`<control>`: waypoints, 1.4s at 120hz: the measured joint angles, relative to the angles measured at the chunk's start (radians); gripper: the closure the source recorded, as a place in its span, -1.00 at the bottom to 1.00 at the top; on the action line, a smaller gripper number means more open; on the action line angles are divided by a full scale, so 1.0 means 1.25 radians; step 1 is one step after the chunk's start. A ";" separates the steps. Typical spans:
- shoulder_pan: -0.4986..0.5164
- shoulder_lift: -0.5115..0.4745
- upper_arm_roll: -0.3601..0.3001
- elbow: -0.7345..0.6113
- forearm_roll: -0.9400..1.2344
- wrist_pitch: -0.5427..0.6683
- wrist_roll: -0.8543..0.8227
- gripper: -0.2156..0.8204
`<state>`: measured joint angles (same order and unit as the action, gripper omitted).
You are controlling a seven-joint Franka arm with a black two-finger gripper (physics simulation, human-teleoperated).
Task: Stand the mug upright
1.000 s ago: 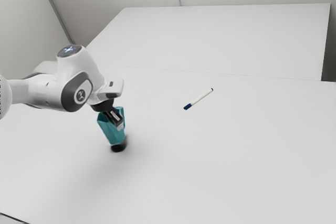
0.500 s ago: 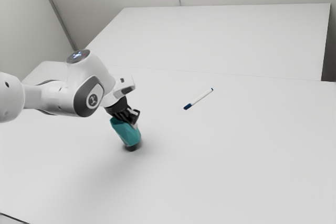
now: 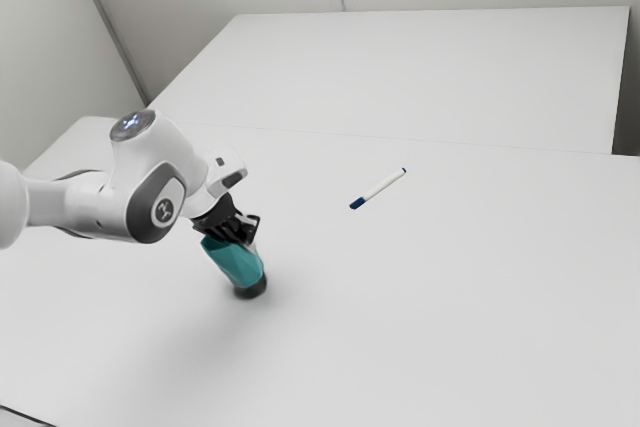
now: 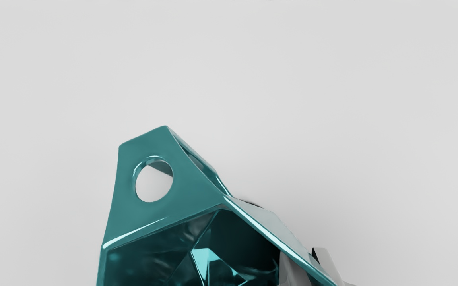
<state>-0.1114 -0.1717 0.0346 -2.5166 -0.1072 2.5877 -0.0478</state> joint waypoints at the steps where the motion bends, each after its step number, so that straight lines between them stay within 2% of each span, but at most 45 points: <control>1: 0.000 0.001 0.000 0.000 0.000 0.002 -0.001 0.93; 82: 0.001 0.016 0.003 -0.013 0.002 0.012 -0.064 0.90; 115: 0.001 0.026 0.003 -0.004 -0.004 0.012 -0.064 0.37; 143: 0.001 0.006 0.002 0.009 -0.004 0.017 -0.063 -0.17; 168: 0.002 -0.020 0.002 0.032 -0.001 0.013 -0.062 -0.43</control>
<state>-0.1087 -0.1970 0.0368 -2.4765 -0.1079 2.6046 -0.1247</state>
